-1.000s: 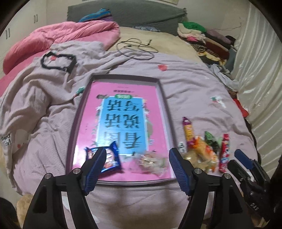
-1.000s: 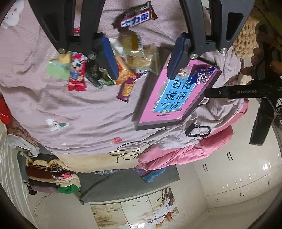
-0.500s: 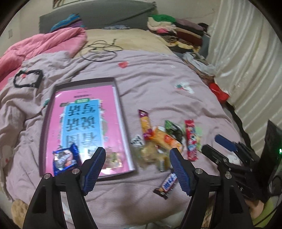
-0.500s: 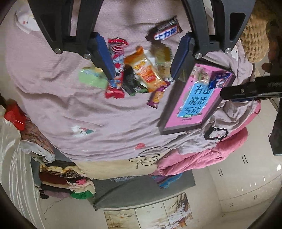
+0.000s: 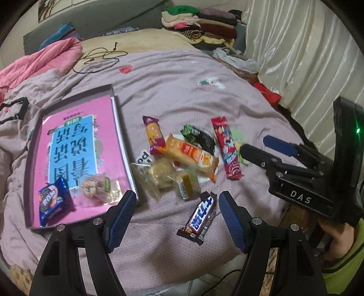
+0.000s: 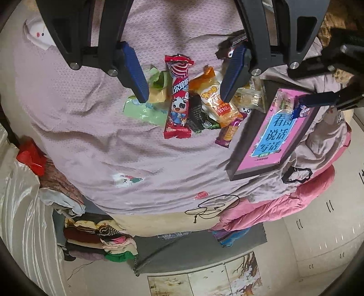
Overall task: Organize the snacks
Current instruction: 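Move the left tool to the chocolate bar while the right tool moves to the red candy packet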
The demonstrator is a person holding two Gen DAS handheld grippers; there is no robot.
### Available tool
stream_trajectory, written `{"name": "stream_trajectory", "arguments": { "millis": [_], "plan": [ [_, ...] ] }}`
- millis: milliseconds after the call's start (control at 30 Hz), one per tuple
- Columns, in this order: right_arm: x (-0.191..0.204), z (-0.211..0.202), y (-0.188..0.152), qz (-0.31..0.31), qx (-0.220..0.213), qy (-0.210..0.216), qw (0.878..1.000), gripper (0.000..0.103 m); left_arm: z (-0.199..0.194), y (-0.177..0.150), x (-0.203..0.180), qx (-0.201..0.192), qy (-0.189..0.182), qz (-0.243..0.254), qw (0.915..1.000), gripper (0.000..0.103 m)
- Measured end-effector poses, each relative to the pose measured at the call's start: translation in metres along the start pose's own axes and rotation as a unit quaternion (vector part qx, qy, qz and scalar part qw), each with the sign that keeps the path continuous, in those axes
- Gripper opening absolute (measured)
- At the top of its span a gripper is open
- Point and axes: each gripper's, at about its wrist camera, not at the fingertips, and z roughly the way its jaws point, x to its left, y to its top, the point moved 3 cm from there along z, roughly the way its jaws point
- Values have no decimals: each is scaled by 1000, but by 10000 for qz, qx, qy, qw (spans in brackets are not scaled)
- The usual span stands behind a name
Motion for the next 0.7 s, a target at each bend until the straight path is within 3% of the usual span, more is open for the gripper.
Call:
{"name": "stream_trajectory", "arguments": {
  "millis": [267, 533, 700],
  "plan": [
    [-1, 12, -12, -165, 93, 66, 9998, 63, 25, -12, -9, 205, -59, 197, 9996, 76],
    [-8, 19, -19, -49, 173, 329, 9993, 42, 49, -20, -16, 312, -228, 267, 9989, 74],
    [-7, 29, -20, -70, 308, 319, 9990, 38, 59, -25, -20, 395, -324, 363, 9980, 69]
  ]
}}
